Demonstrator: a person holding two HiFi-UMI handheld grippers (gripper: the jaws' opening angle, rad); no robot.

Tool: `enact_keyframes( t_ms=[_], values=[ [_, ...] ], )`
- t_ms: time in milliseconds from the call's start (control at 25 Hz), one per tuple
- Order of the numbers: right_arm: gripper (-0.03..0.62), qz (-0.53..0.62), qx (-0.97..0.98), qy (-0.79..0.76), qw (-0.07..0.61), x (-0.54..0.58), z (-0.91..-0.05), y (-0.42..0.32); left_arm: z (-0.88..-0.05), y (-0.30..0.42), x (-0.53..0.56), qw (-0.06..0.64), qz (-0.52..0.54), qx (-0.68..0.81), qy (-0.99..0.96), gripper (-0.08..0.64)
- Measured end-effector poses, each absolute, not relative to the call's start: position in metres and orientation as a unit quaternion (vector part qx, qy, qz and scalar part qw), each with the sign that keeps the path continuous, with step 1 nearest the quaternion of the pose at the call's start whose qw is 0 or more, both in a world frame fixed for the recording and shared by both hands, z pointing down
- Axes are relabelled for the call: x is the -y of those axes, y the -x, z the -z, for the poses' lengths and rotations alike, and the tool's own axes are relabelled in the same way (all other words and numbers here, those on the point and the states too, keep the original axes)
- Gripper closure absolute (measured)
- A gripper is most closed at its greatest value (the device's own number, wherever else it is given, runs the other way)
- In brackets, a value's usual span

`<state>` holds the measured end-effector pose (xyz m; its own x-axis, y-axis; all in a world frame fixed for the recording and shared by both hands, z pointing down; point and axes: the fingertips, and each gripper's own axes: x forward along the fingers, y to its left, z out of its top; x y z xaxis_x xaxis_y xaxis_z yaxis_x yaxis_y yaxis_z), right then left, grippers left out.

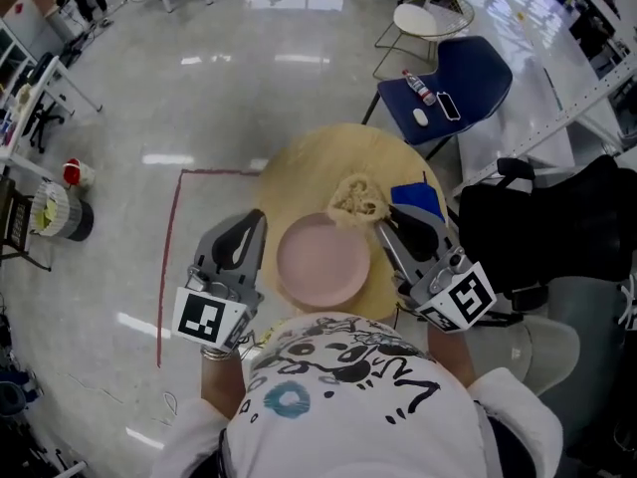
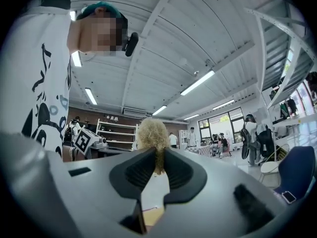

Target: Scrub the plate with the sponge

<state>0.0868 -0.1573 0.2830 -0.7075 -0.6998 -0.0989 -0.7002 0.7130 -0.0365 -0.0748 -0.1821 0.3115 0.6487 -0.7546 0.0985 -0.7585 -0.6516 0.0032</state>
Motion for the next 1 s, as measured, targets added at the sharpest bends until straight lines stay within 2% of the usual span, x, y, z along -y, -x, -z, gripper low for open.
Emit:
enact_keyframes(
  t_ms=[240,1000],
  values=[
    [0.529,-0.030,-0.927,0.369,0.051,0.158,-0.269,-0.084,-0.282,0.063,0.181,0.003,0.008,0.406,-0.914,0.534],
    [0.529,-0.036,-0.925,0.378,0.034,0.154,-0.275,-0.076,-0.291,0.061,0.170,0.024,0.003,0.397,-0.918,0.532]
  ],
)
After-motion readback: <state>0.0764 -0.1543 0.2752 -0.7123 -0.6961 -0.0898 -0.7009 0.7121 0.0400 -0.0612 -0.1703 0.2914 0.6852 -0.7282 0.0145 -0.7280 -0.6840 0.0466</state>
